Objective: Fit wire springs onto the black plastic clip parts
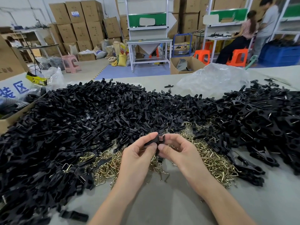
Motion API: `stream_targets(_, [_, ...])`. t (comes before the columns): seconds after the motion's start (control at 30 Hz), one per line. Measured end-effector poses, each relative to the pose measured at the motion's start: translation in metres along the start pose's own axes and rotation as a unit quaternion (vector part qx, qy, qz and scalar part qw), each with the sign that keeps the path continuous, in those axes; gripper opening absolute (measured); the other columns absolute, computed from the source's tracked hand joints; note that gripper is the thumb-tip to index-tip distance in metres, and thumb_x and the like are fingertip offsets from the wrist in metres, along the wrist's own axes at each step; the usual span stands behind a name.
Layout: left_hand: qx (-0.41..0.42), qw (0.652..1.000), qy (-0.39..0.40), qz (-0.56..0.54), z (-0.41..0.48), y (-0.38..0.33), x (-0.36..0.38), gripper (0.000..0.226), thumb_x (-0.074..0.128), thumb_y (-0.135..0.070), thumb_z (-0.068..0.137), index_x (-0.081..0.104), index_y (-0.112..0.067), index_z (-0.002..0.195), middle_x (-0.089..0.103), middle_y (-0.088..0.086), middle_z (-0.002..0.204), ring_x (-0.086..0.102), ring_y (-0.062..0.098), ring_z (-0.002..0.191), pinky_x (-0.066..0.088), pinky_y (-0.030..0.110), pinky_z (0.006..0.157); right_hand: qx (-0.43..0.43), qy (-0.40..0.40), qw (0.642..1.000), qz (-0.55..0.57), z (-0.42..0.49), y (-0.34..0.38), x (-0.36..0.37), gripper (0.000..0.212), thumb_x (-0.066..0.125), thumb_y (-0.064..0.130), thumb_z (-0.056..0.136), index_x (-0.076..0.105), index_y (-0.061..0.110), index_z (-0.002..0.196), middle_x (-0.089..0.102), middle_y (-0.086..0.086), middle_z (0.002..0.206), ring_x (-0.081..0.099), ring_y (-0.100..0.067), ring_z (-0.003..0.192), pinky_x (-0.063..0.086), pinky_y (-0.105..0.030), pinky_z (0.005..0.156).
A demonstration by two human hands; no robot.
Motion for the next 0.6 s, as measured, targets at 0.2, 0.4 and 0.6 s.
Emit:
stream_targets(0.2, [-0.023,0.999,-0.001,-0.025,-0.003,-0.0007,-0.0012,0.033,0.06,-0.003,0.098,0.075,-0.03,0.11,0.078,-0.009,0.097,0.065,0.006,0.081,0.052,0.011,0.067,-0.001,0.005,1.0,-0.001,-0.0011,0.0023,-0.0001,0.021,0.081,0.025,0.08,0.075,0.036,0.097,0.076,0.001,0.103,0.073,-0.016,0.097,0.06,-0.027,0.083])
stream_targets(0.4, [0.017,1.0,0.005,0.025,-0.0043,-0.0031,0.0004,0.036,0.06,-0.001,0.098,0.074,-0.032,0.107,0.077,-0.014,0.1,0.071,0.001,0.092,0.05,0.01,0.077,0.003,-0.007,1.0,0.01,-0.0005,0.0021,-0.0004,0.025,0.078,0.011,0.085,0.075,0.033,0.096,0.077,-0.002,0.098,0.074,-0.017,0.095,0.06,-0.027,0.08])
stream_targets(0.6, [0.064,0.993,0.003,0.098,-0.006,-0.0006,0.0005,0.039,0.06,-0.004,0.098,0.072,-0.039,0.107,0.075,-0.02,0.103,0.07,0.001,0.09,0.051,0.012,0.077,0.008,-0.008,1.0,0.028,-0.0003,0.0029,-0.0019,0.037,0.078,0.018,0.078,0.071,0.022,0.114,0.076,-0.002,0.095,0.075,-0.019,0.093,0.06,-0.026,0.08])
Point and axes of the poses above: each hand's wrist, its own z-axis towards the middle knuckle, its own x-axis out of the palm, y = z × x, the point moved 1 cm from there along z, towards the middle knuckle
